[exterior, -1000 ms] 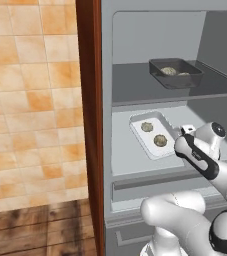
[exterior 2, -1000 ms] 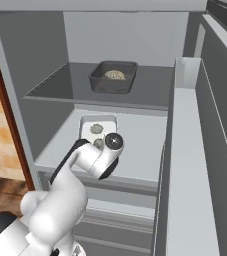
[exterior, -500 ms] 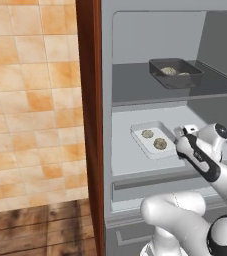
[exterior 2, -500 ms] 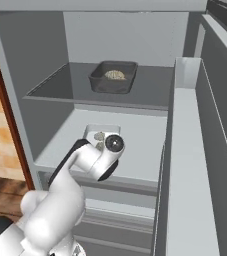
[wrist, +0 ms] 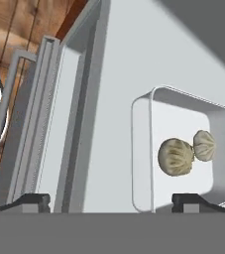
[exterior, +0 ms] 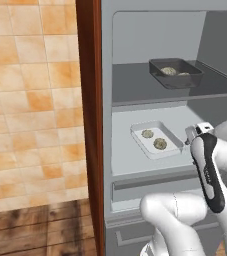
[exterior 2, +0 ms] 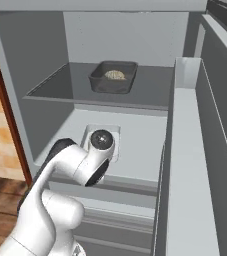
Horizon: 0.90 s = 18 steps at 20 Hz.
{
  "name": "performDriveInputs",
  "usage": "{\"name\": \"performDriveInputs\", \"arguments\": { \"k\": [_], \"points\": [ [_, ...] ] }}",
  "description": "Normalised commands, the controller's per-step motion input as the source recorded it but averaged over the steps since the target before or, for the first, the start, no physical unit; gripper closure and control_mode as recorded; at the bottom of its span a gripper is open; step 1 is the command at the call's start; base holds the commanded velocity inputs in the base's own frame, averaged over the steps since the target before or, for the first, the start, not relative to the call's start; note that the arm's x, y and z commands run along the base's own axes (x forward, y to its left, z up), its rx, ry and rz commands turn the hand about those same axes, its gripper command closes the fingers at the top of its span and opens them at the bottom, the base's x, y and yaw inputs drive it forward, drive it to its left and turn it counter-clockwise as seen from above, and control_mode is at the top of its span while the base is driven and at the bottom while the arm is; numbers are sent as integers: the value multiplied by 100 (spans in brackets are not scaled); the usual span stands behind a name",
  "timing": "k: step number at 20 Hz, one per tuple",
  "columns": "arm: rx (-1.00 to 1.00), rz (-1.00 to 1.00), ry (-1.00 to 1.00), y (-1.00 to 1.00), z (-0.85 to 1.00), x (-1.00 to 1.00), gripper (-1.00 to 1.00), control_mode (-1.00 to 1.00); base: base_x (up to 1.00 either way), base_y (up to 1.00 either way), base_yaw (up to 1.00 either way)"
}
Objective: Place two dumplings into each of the tupperware containers and then place the containers in the fridge.
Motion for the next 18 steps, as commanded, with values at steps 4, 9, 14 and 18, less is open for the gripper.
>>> {"name": "performDriveInputs", "arguments": {
  "k": [4, 9, 14, 18],
  "points": [
    [0, 0, 13, 8, 75, -76, -100, -100, 0, 0, 0],
    [0, 0, 26, 23, 81, -54, -100, -100, 0, 0, 0],
    [0, 5, 27, 37, 81, -34, -100, -100, 0, 0, 0],
    [0, 8, 25, 33, 69, -34, -100, -100, 0, 0, 0]
  ]
}}
